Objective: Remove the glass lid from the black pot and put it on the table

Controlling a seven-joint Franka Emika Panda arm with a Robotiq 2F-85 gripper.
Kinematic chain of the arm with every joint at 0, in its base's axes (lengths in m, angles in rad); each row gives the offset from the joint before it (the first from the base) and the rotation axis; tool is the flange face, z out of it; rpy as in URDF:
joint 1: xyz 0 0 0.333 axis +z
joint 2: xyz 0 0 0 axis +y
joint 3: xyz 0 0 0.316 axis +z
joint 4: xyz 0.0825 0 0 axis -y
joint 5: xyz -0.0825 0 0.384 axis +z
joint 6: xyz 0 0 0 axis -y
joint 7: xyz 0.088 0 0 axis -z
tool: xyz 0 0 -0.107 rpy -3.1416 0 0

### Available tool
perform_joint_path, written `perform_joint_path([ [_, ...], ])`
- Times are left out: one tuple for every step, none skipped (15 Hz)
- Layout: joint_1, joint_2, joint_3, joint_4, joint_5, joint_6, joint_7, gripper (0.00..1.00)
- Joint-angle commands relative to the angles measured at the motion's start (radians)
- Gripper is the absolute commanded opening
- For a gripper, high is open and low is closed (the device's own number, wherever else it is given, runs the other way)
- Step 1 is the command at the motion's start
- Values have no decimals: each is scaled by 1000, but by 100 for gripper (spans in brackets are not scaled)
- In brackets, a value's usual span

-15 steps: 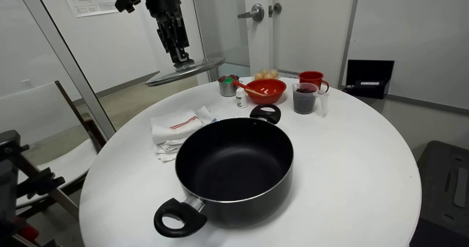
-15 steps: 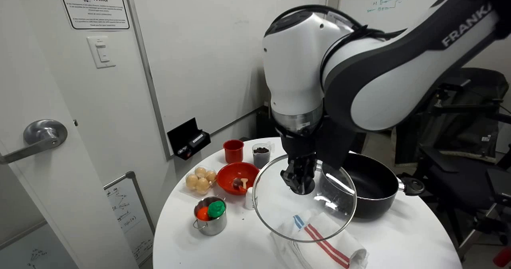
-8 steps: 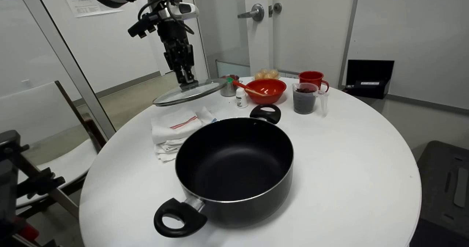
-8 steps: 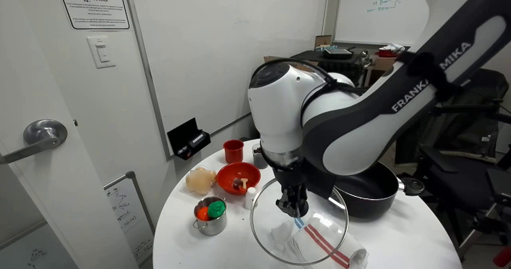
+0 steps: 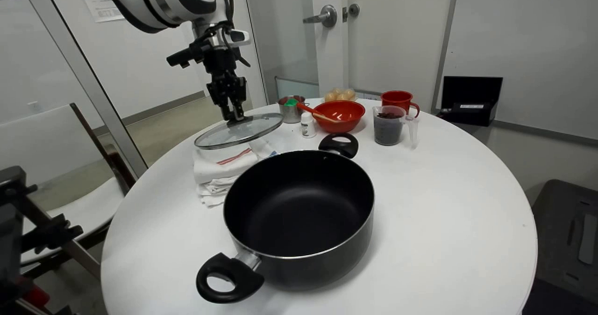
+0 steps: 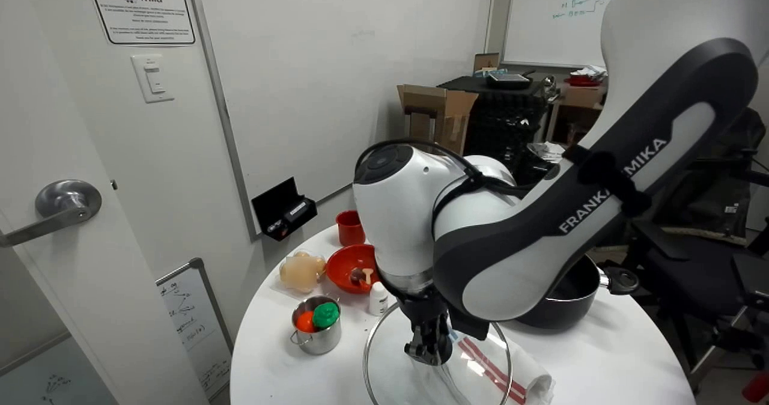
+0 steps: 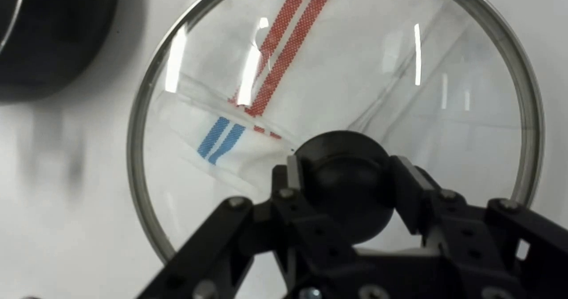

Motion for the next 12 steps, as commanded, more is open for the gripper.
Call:
perform_joint_path([
  [-25, 45, 35, 76, 59, -41, -125, 26],
  [-37, 54, 48, 86, 78, -49, -160, 26],
  [-46, 65, 58, 98, 95, -57, -194, 26],
  [-55, 75, 65, 112, 112, -69, -223, 26],
  [-61, 83, 70, 124, 127, -82, -246, 26],
  [-67, 91, 73, 136, 138, -98, -267, 26],
  [-72, 101, 76, 151, 147, -117, -286, 26],
  [-75, 110, 75, 164, 153, -136, -298, 26],
  [-78, 117, 75, 177, 156, -154, -308, 26],
  [-79, 124, 74, 189, 158, -169, -317, 26],
  [-80, 131, 73, 200, 157, -184, -324, 26],
  [-80, 136, 72, 210, 156, -196, -328, 26],
])
